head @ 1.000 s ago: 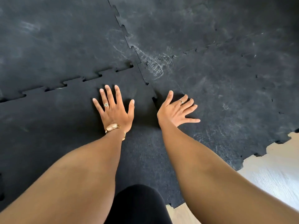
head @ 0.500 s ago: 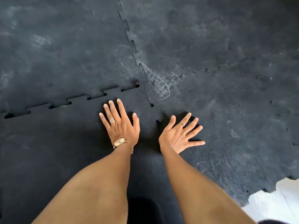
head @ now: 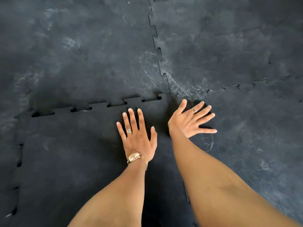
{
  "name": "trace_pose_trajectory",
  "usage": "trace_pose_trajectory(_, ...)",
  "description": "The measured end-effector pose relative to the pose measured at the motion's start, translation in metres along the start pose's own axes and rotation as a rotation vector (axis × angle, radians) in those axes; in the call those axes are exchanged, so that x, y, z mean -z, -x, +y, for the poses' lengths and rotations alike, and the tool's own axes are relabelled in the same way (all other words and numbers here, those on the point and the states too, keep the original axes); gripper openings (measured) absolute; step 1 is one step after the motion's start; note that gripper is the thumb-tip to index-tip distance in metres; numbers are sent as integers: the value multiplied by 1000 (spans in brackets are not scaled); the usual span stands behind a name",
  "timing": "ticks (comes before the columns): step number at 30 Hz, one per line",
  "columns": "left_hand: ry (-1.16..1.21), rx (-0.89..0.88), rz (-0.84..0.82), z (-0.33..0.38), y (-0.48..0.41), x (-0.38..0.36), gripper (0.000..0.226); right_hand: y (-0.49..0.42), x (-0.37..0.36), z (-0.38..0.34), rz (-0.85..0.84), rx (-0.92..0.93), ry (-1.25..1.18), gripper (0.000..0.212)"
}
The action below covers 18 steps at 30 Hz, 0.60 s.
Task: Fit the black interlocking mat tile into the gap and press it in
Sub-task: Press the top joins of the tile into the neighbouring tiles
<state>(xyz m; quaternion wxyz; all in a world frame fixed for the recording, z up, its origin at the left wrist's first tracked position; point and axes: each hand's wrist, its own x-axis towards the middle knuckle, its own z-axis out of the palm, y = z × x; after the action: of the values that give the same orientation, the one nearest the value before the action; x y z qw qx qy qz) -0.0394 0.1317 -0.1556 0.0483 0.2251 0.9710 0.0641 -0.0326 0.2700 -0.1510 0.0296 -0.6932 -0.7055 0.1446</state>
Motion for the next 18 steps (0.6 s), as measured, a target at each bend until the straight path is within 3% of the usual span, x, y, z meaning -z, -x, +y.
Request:
trace_pose_trajectory(5, 23, -13, 44, -2, 1, 0, 66, -2, 1, -5, -26, 24, 34, 73)
trace_pose_trajectory(9, 226, 21, 276, 8, -49, 19, 34, -3, -1, -5, -31, 25, 46, 71)
trace_pose_trajectory(11, 311, -55, 325, 23, -91, 29, 30, -3, -1, -5, -34, 21, 42, 70)
trace_pose_trajectory(14, 228, -182, 253, 59, -151, 29, 41, -3, -3, -4, -12, 23, 31, 68)
trace_pose_trajectory(18, 44, -168, 64, 86, -179, 8, 60, -4, -5, -3, -4, 14, 25, 64)
